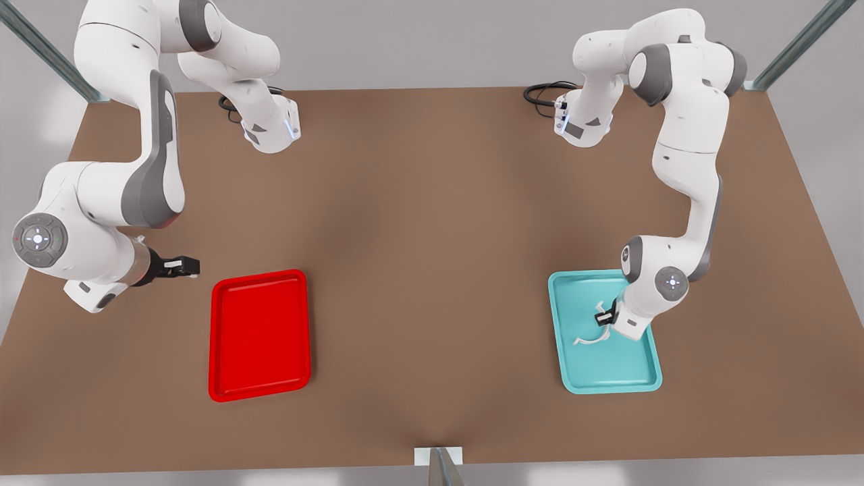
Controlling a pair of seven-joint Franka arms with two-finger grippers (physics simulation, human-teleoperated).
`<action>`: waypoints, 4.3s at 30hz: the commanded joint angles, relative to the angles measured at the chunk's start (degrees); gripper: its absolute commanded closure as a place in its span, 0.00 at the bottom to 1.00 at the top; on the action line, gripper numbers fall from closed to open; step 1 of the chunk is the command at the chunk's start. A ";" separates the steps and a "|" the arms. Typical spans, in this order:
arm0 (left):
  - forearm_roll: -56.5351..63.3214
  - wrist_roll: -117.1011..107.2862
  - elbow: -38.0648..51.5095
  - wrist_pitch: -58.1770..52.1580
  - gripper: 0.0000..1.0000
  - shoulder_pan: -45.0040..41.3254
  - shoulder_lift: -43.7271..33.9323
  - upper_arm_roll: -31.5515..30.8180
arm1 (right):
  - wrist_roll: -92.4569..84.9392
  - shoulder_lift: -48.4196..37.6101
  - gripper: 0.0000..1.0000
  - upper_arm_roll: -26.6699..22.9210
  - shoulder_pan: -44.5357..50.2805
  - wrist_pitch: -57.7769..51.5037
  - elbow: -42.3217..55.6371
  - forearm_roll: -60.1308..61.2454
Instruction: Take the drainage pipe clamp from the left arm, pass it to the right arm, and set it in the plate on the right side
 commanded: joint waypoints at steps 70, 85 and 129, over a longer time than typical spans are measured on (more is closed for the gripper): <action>10.61 -7.26 36.64 -20.18 0.79 -29.96 8.48 -16.44 | -88.49 19.45 0.00 10.18 16.26 24.76 3.96 30.29; 10.61 -7.34 36.56 -19.39 0.79 -30.22 8.56 -16.44 | -85.68 22.70 0.00 10.09 19.51 32.32 2.28 29.94; 9.91 9.88 44.55 -55.94 0.00 -3.69 -2.77 -18.02 | -83.92 24.73 0.79 -2.82 17.77 33.55 1.32 29.23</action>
